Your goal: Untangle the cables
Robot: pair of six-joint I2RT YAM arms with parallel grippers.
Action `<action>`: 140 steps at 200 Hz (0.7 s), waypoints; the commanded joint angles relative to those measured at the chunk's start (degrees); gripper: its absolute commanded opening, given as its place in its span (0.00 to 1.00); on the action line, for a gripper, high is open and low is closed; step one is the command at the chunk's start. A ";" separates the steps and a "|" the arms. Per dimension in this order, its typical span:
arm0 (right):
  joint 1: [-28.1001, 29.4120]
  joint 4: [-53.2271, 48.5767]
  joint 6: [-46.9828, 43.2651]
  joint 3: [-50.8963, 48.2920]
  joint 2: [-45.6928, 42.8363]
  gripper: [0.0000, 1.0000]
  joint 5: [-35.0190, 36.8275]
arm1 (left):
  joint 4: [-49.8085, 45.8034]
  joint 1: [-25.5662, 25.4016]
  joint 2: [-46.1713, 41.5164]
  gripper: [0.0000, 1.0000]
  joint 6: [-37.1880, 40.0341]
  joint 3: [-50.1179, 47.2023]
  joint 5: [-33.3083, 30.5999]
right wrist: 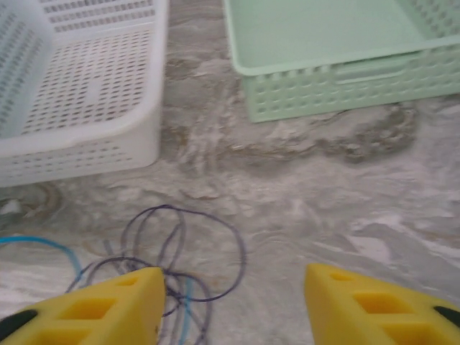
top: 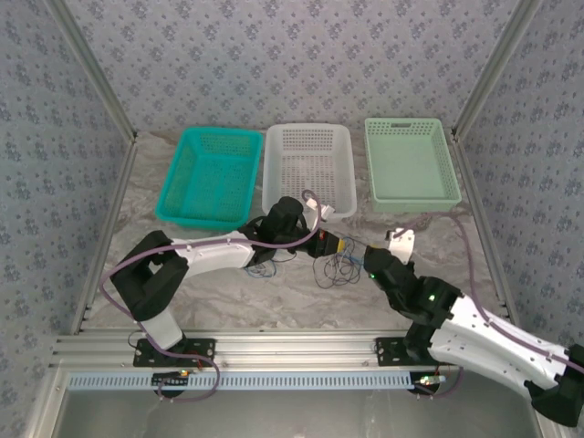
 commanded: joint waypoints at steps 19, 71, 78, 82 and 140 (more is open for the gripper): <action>-2.75 0.17 -2.35 -1.93 -4.97 0.76 -6.79 | 1.24 -0.24 -4.62 0.00 0.70 -1.88 -3.41; -2.62 7.42 -6.91 -6.33 -4.90 0.80 -10.30 | 1.31 -0.27 -9.48 0.00 2.22 -2.71 -5.78; -2.63 6.44 -5.89 -6.53 -4.98 0.81 -9.61 | 0.71 -0.27 -10.43 0.00 3.10 -2.62 -5.68; -2.65 6.12 -5.46 -6.69 -5.06 0.81 -9.34 | 0.25 -0.22 -10.90 0.00 3.69 -2.60 -5.67; -3.32 10.10 -11.08 -7.16 -10.31 0.95 -15.37 | -13.74 -0.36 -15.11 0.00 15.85 -1.57 -4.35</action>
